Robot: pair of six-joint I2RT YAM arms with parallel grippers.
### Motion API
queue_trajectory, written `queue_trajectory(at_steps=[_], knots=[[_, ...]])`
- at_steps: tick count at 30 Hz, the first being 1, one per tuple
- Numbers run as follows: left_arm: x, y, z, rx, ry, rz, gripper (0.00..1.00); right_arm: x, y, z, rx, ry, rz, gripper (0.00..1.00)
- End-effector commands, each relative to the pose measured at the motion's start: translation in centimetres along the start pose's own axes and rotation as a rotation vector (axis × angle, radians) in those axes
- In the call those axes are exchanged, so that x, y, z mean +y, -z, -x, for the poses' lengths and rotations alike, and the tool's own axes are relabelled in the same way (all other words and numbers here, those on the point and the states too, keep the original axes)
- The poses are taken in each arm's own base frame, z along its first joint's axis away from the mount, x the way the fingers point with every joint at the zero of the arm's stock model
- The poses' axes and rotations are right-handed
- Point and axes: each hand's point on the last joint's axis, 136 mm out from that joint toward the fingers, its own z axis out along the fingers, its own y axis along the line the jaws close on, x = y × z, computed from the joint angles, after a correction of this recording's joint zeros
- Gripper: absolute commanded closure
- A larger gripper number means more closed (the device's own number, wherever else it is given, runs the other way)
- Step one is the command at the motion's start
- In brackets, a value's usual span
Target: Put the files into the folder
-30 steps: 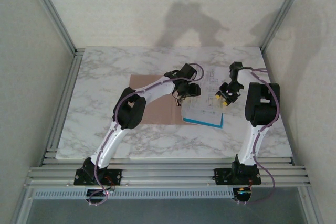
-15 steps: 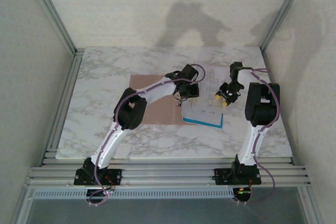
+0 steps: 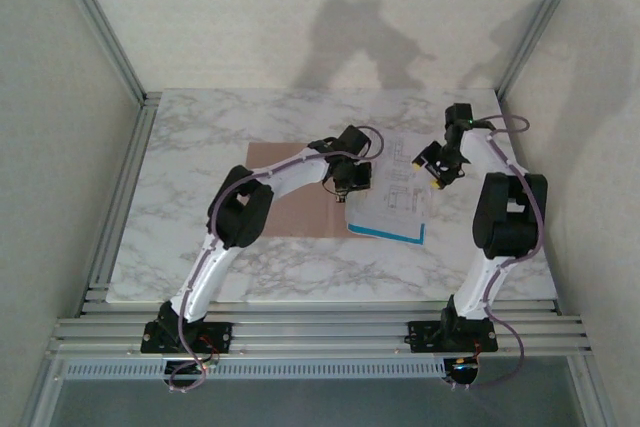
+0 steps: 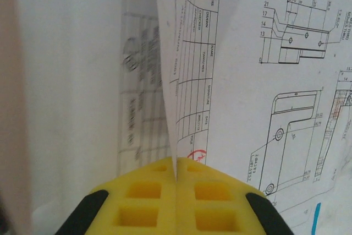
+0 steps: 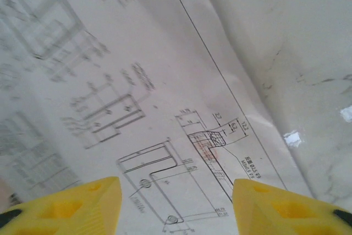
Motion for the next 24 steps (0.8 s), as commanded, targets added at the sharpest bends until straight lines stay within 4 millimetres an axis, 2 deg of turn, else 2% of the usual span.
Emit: queue_trajectory(at_steps=[1,7,13,19,24], knots=[[-0.1,4.9,1.3,-0.060,0.024,-0.035,1.00,1.3,1.0,-1.0,-0.004,0.041,0.038,0.44],[5.4,8.5,-0.3,-0.072,0.075,0.014,1.00,3.5,0.4,-4.0,0.044,0.134,0.115,0.44],[10.6,11.1,-2.2,-0.081,0.101,0.098,1.00,6.1,-0.7,-6.3,0.093,0.209,0.204,0.44],[14.0,12.4,-3.4,-0.089,0.120,0.173,1.00,9.1,-2.6,-8.6,0.162,0.289,0.248,0.44],[15.2,12.6,-3.8,-0.087,0.118,0.207,1.00,11.3,-4.5,-10.1,0.208,0.336,0.257,0.44]])
